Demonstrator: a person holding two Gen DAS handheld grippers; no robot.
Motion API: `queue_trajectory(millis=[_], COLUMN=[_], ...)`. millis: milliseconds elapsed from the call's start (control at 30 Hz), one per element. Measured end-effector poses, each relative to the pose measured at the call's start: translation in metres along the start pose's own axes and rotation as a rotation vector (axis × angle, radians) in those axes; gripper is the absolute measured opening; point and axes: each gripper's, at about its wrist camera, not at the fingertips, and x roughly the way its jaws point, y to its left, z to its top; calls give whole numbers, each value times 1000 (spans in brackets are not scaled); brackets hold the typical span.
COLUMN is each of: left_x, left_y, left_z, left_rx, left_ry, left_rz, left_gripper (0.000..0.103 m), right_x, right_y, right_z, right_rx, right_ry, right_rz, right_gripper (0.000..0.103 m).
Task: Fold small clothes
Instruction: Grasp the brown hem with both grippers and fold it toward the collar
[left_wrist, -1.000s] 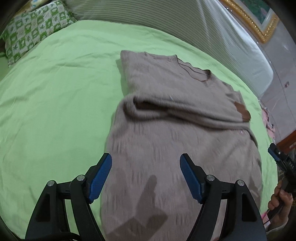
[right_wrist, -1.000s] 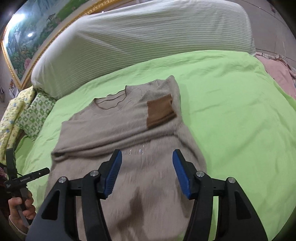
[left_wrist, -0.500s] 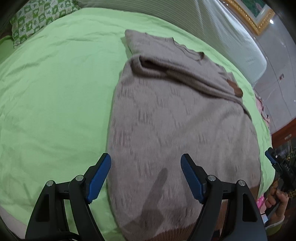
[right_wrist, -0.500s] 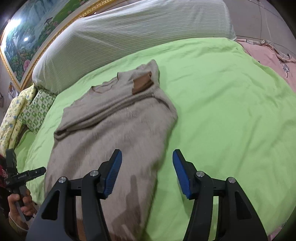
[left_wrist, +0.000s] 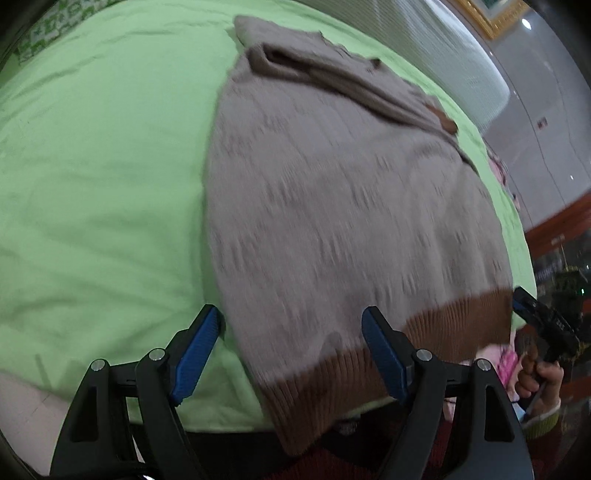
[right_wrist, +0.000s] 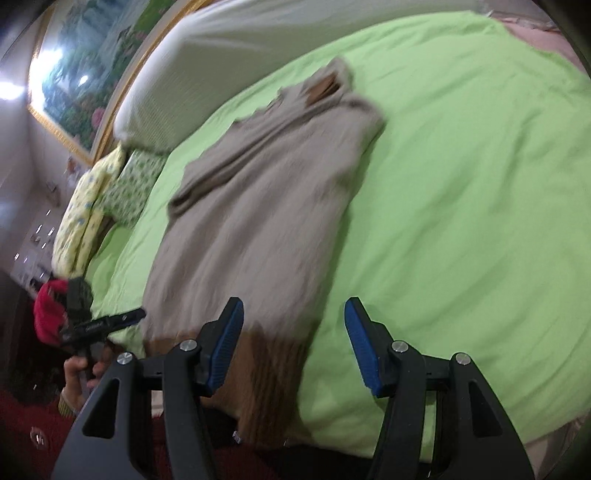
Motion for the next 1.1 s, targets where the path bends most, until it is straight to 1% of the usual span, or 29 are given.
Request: queue_trajectory(millis=[100, 200, 233, 267, 300, 333, 367, 400, 433, 467, 600, 667, 733, 833, 933, 967, 1100], left_x=[4, 10, 11, 12, 12, 13, 11, 11, 11, 8, -20, -37, -55, -73, -86, -87, -73], left_y=[-10, -19, -23, -24, -27, -29, -31, -31, -30, -28, -38, -41, -44, -49, -46, -46, -44], left_z=[-14, -24, -26, -28, -29, -30, -31, -30, -29, -28, -20, -9, 10, 51, 93, 111, 177], left_rx=[45, 74, 85, 94, 108, 117, 128, 132, 123, 111, 143, 144, 146, 145, 136, 130, 100], left_ry=[41, 69, 71, 69, 67, 60, 48, 51, 63, 54, -56, -103, -165, -239, -309, -336, -369], left_rz=[-27, -28, -22, -17, -14, -6, 7, -9, -44, -68, -105, -139, -160, -183, -192, -180, -171], left_gripper=[82, 84, 84, 84, 79, 73, 48, 6, 11, 10, 10, 10, 10, 10, 10, 10, 10], right_x=[5, 8, 9, 10, 10, 9, 7, 4, -1, -4, -24, -33, -41, -49, -45, -40, -13], right_y=[11, 18, 20, 22, 21, 19, 18, 18, 19, 22, 36, 44, 54, 69, 80, 83, 87], right_z=[-8, -10, -11, -11, -12, -12, -12, -12, -12, -11, 0, 12, 29, 65, 106, 124, 186], right_rx=[-37, -35, -41, -52, -54, -41, -29, -32, -43, -61, -108, -130, -155, -188, -216, -215, -201], right_ry=[8, 9, 12, 13, 13, 16, 14, 9, 5, 0, -47, -82, -126, -202, -266, -284, -308], right_rz=[-10, 4, -5, -29, -51, -44, -32, -32, -39, -46, -38, -28, -10, 18, 26, 25, 3], right_gripper=[58, 56, 49, 35, 27, 20, 16, 16, 15, 15, 13, 13, 12, 11, 11, 11, 11])
